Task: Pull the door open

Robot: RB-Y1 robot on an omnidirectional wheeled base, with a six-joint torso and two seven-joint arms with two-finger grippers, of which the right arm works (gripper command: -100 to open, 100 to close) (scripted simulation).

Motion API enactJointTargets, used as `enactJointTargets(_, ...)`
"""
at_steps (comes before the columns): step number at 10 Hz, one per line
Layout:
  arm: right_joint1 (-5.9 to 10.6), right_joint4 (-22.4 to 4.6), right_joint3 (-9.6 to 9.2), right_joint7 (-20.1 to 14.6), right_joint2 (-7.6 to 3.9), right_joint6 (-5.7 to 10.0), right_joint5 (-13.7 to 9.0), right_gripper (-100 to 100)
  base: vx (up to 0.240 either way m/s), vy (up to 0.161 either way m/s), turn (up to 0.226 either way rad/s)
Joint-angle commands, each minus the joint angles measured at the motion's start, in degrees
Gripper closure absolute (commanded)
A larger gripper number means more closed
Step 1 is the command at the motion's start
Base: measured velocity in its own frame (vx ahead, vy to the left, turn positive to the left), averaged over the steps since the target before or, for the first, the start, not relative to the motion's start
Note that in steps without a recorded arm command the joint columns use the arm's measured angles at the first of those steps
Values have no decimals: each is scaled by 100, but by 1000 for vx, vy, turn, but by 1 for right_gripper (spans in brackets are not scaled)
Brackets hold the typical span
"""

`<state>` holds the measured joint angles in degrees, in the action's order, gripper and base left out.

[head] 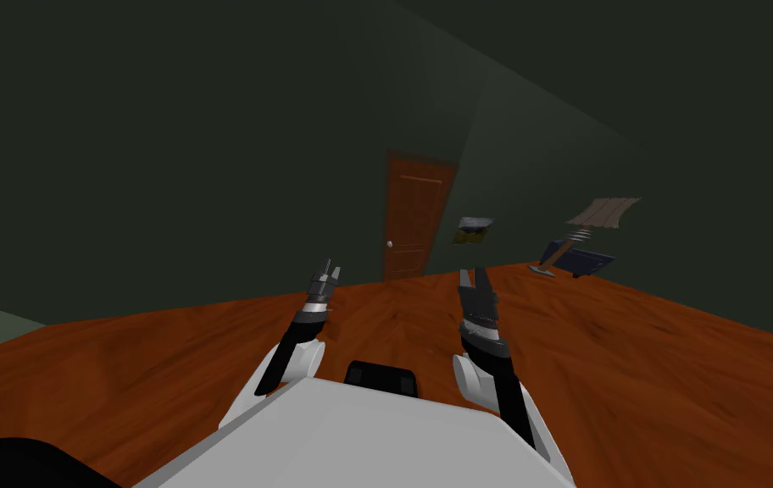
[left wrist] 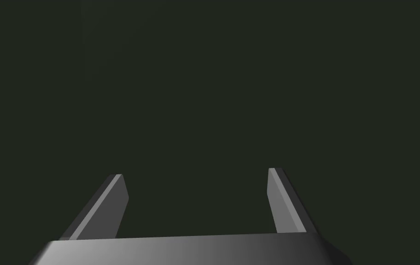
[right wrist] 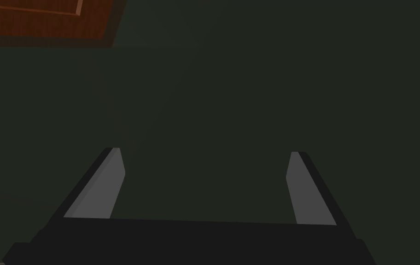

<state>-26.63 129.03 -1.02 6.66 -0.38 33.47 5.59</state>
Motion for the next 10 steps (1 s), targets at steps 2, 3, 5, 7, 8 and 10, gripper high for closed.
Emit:
enactJointTargets(2, 16, -245, 31, 216, -111, 68, 72, -100, 121, 37, 43)
enactJointTargets(3, 22, -344, 43, 304, -151, 96, 101, -100, 161, 61, 35)
enactJointTargets(5, 38, -579, 73, 513, -226, 162, 171, -100, 184, 62, 36)
enactJointTargets(7, 52, -791, 99, 700, -284, 221, 233, -100, 168, 51, 38)
enactJointTargets(8, 60, -910, 114, 806, -312, 254, 268, -100, 153, 31, 42)
enactJointTargets(10, 76, -1156, 145, 1024, -367, 323, 340, -100, 168, 58, 46)
